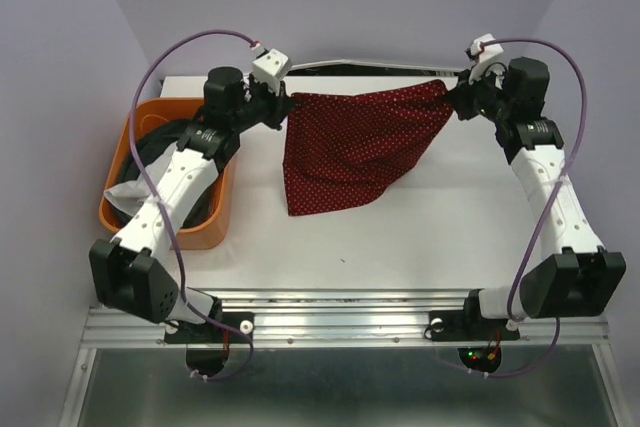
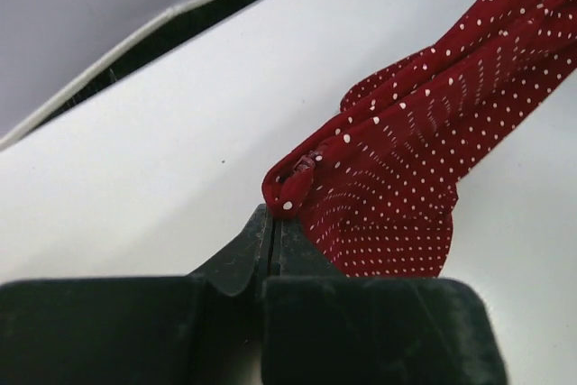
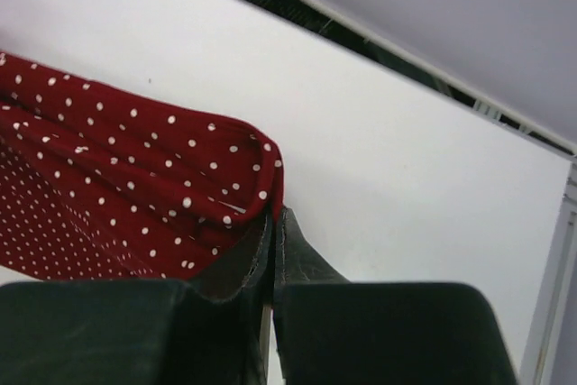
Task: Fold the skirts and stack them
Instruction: Flatten the skirt out
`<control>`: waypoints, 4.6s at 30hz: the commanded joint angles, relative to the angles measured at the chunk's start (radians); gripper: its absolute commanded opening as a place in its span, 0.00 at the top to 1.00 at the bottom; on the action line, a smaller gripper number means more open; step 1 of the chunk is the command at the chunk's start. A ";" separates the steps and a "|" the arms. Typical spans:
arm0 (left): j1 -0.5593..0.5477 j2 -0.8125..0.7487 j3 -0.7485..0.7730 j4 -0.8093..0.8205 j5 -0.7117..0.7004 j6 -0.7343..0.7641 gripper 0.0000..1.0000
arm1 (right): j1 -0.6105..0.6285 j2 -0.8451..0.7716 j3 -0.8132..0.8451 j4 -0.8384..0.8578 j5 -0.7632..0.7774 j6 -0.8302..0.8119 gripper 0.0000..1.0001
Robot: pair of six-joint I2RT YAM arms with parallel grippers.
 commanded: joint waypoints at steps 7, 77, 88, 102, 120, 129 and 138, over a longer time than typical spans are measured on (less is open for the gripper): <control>0.004 -0.468 -0.336 0.172 0.087 0.104 1.00 | -0.028 -0.442 -0.172 0.176 0.297 0.195 0.99; -0.117 0.563 0.322 0.028 0.080 0.016 0.25 | -0.177 0.677 0.275 -0.158 -0.178 0.141 0.43; -0.162 0.497 0.150 -0.020 -0.017 -0.060 0.24 | -0.116 0.954 0.539 -0.101 -0.175 0.256 0.67; -0.036 0.528 0.156 -0.020 -0.037 -0.132 0.23 | -0.106 1.120 0.796 0.022 -0.214 0.473 0.27; 0.013 0.820 0.567 -0.054 -0.158 -0.102 0.24 | -0.152 0.638 0.125 -0.187 0.179 0.016 0.49; 0.018 0.925 0.601 -0.031 -0.109 -0.113 0.28 | -0.152 0.668 0.093 -0.268 0.119 -0.014 0.57; 0.073 0.916 0.547 -0.035 -0.065 -0.133 0.95 | -0.152 0.676 0.104 -0.290 0.088 -0.037 0.87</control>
